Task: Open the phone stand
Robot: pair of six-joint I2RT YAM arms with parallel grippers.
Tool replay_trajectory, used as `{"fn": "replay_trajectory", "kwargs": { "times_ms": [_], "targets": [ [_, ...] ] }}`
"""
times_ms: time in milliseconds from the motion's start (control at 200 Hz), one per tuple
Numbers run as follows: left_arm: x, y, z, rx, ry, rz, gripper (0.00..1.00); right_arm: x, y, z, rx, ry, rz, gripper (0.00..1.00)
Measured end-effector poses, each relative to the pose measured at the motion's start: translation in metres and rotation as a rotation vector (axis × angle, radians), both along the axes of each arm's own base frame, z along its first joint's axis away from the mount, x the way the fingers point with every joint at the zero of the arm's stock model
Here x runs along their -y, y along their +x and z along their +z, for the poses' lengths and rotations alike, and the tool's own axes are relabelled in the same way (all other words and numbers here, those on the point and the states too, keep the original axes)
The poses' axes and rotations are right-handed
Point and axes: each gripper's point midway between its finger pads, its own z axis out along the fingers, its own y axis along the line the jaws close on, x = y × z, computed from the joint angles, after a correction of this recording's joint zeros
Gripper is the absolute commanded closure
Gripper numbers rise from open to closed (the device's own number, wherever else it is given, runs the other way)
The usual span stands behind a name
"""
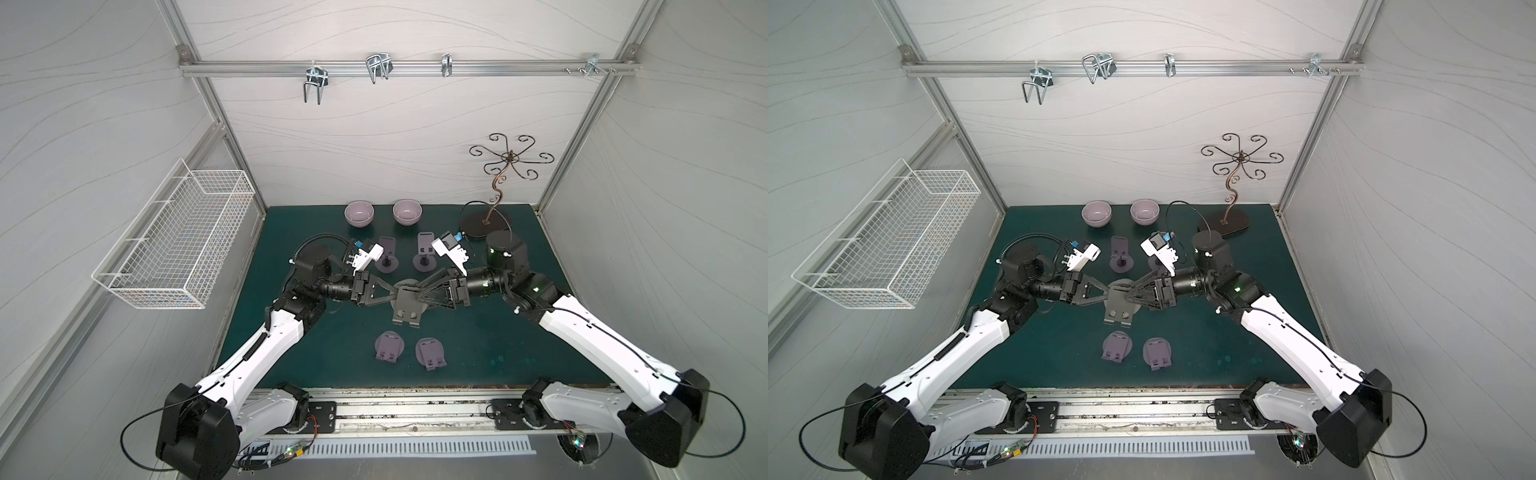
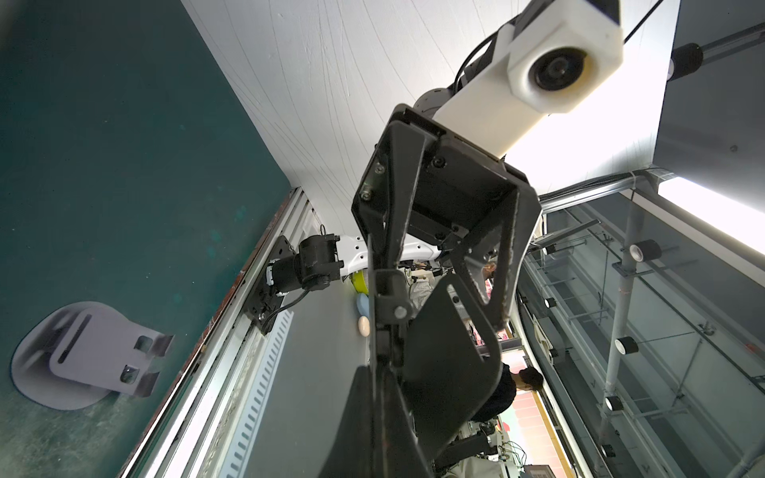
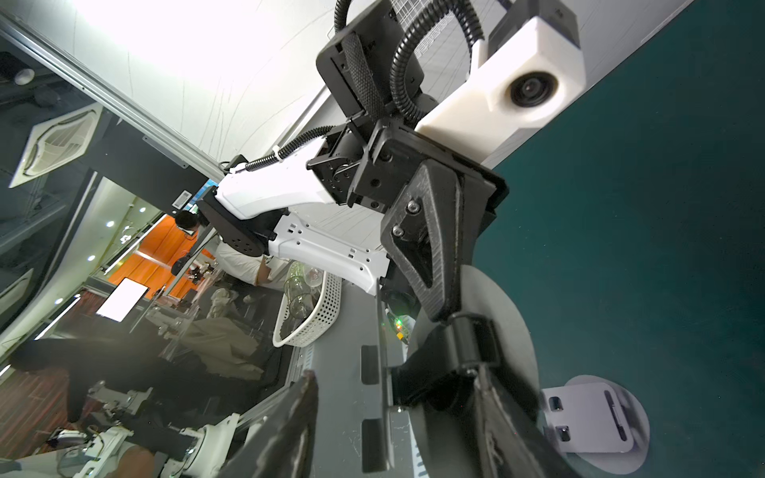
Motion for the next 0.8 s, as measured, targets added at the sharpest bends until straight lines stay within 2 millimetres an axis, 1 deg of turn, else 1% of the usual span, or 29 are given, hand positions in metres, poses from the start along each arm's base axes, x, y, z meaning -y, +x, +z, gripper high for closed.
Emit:
{"fn": "replay_trajectory", "kwargs": {
  "times_ms": [130,225,265,345,485,605,800],
  "targets": [
    [0.000,0.000,-0.002,-0.017,0.007,0.002,1.00,-0.005,0.002,-0.003,-0.002,-0.002,0.003,0.42],
    [0.000,0.000,-0.003,-0.019,0.008,0.002,1.00,-0.006,0.003,-0.003,-0.002,-0.003,0.000,0.46],
    [0.000,0.000,-0.003,-0.018,0.007,0.001,1.00,-0.006,0.003,-0.003,-0.006,-0.004,-0.002,0.50],
    [0.000,0.000,-0.002,-0.018,0.006,0.000,1.00,-0.006,0.003,-0.005,-0.006,-0.009,-0.004,0.60],
    [0.000,-0.004,0.003,-0.012,-0.011,-0.025,1.00,-0.005,0.004,-0.009,0.010,-0.020,-0.008,0.87],
    [0.000,-0.007,0.006,0.012,-0.022,-0.045,1.00,-0.004,0.001,-0.011,-0.010,-0.032,0.002,1.00],
    [0.000,-0.007,0.006,0.030,-0.031,-0.061,1.00,-0.003,-0.003,-0.011,-0.024,-0.032,0.021,1.00]
  ]
}}
